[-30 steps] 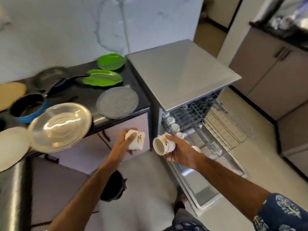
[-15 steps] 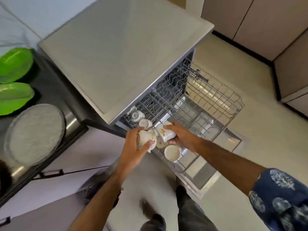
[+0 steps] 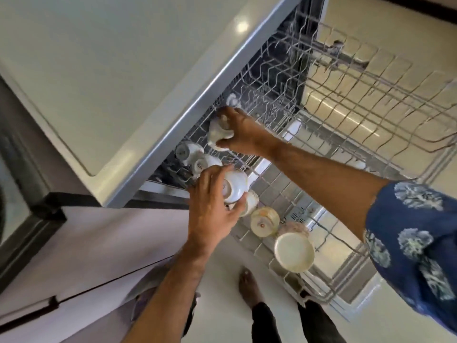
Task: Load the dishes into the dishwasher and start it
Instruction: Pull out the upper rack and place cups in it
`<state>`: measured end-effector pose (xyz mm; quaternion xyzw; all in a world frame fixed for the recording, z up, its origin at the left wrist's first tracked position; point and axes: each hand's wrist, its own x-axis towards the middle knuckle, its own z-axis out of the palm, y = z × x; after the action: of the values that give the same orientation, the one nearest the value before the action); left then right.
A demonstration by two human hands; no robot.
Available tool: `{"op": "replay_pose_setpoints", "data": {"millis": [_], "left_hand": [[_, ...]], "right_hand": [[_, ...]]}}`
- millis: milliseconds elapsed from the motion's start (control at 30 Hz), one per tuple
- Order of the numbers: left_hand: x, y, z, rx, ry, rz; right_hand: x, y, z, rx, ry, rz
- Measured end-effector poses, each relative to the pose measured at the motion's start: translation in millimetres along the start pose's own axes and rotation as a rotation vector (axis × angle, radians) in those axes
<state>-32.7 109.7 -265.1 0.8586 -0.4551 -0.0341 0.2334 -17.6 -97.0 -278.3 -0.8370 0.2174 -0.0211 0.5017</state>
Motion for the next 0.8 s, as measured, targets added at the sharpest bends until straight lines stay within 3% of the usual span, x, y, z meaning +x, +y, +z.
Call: {"op": "replay_pose_setpoints", "data": {"millis": [300, 600, 800], "left_hand": [[-2.8, -1.2, 2.2, -0.012, 0.025, -0.045], [-2.5, 0.3, 1.9, 0.013, 0.008, -0.062], [-2.3, 0.0, 2.9, 0.021, 0.002, -0.062]], "right_hand": [[60.9, -0.8, 48.8, -0.247, -0.043, -0.083], [53.8, 18.3, 38.5, -0.378, -0.028, -0.061], [51.5, 22.8, 31.7, -0.266, -0.113, 0.000]]}}
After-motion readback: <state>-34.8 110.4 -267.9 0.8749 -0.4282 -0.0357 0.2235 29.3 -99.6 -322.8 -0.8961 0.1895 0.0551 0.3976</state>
